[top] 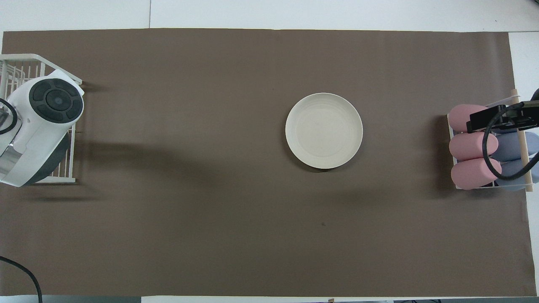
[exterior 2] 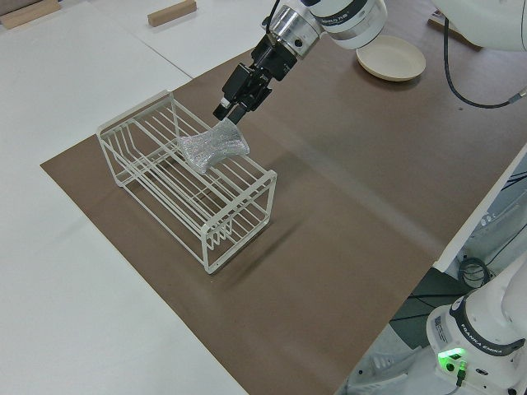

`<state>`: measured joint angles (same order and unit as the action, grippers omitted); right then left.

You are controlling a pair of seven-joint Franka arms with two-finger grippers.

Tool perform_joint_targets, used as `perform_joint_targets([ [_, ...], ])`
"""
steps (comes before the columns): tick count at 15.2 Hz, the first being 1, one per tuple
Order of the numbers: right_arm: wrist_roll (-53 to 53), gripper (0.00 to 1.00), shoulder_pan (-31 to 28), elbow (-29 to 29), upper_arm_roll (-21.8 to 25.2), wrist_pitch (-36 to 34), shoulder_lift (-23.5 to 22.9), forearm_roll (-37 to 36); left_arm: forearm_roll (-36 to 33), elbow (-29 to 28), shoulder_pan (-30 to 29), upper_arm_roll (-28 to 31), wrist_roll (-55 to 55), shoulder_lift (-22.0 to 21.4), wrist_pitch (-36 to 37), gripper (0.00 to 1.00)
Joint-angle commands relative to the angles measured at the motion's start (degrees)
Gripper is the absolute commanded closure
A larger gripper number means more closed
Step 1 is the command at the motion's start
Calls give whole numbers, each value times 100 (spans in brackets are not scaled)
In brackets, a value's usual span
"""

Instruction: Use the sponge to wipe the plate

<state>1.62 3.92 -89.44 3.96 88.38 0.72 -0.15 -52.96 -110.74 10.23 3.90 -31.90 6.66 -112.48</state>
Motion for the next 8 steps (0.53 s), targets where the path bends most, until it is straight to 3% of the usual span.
perform_joint_targets([
  [1, -92, 0, -67, 67, -62, -41, -28, -37, -56, -185, 58, 49, -106, -138, -108, 16],
  [3, -92, 0, -67, 67, -62, -41, -28, -37, -22, -150, 58, 49, -106, -130, -117, 13],
  [5, -92, 0, -67, 67, -62, -41, -28, -37, 206, -36, 49, 58, -106, -77, -108, 2],
  [8, -92, 0, -67, 67, -62, -41, -28, -37, 784, 376, 32, 58, 8, 19, -55, 0],
])
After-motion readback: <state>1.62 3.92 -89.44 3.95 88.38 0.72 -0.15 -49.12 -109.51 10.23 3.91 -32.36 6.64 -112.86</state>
